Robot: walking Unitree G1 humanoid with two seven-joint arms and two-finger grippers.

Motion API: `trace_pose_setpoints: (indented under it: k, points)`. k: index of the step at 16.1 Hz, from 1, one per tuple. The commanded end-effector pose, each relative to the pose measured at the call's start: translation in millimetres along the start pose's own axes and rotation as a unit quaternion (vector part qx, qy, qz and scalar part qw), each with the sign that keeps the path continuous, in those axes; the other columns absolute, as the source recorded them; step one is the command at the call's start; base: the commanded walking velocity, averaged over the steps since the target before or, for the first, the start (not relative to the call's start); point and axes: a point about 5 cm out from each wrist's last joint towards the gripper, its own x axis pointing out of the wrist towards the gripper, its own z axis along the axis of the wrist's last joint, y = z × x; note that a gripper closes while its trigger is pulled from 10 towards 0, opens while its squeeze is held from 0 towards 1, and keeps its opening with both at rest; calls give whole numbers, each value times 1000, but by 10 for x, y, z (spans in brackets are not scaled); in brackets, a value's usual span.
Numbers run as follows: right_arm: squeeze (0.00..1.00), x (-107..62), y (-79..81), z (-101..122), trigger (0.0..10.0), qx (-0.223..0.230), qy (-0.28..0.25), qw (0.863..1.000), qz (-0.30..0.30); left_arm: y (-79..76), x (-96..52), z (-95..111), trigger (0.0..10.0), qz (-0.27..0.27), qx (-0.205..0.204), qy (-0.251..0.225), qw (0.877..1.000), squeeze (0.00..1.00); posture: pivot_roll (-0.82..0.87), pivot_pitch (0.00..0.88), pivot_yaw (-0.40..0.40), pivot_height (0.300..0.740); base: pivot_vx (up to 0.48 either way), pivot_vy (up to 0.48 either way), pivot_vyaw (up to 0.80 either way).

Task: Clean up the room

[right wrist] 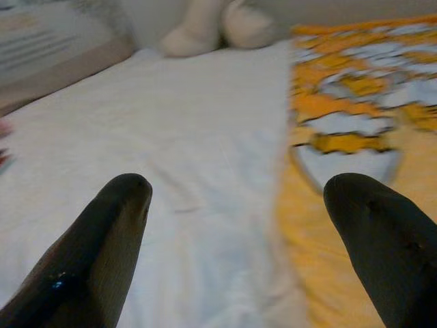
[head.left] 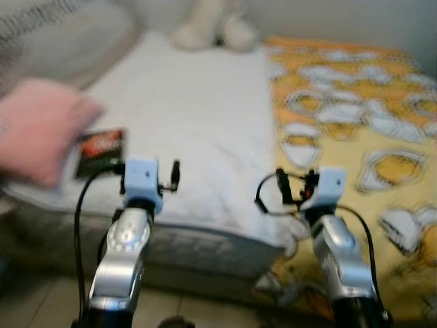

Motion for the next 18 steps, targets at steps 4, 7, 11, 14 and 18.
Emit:
trace_pose_setpoints:
  k: [4, 7, 11, 14, 18]
  points:
    - [0, 56, -63, 15, 10000, 9, 0, 1000, 2, -36, -9, -19, 10000, 5, -22, 3, 1000, 0, -19, 0, -15, 737, 0, 66, 473]
    - [0, 68, -104, 8, 10000, 11, 4, 1000, -4, -54, -8, -20, 10000, 11, -36, 3, 999, 0, -16, 0, -25, 740, 0, 393, 460]
    - [0, 85, -95, -2, 10000, 12, 4, 1000, 2, -89, -8, -29, 10000, 9, -38, 4, 999, 0, -16, 0, -26, 740, 0, 327, 450]
    - [0, 89, -97, -25, 10000, 14, 9, 1000, 4, -114, -7, -12, 10000, 4, -37, -1, 999, 0, -14, 0, -26, 740, 0, 0, 448]
    - [0, 110, -110, -31, 10000, 17, 10, 1000, 7, -68, -25, -48, 10000, 7, -22, 3, 1000, 0, -6, 0, -30, 740, 0, 0, 439]
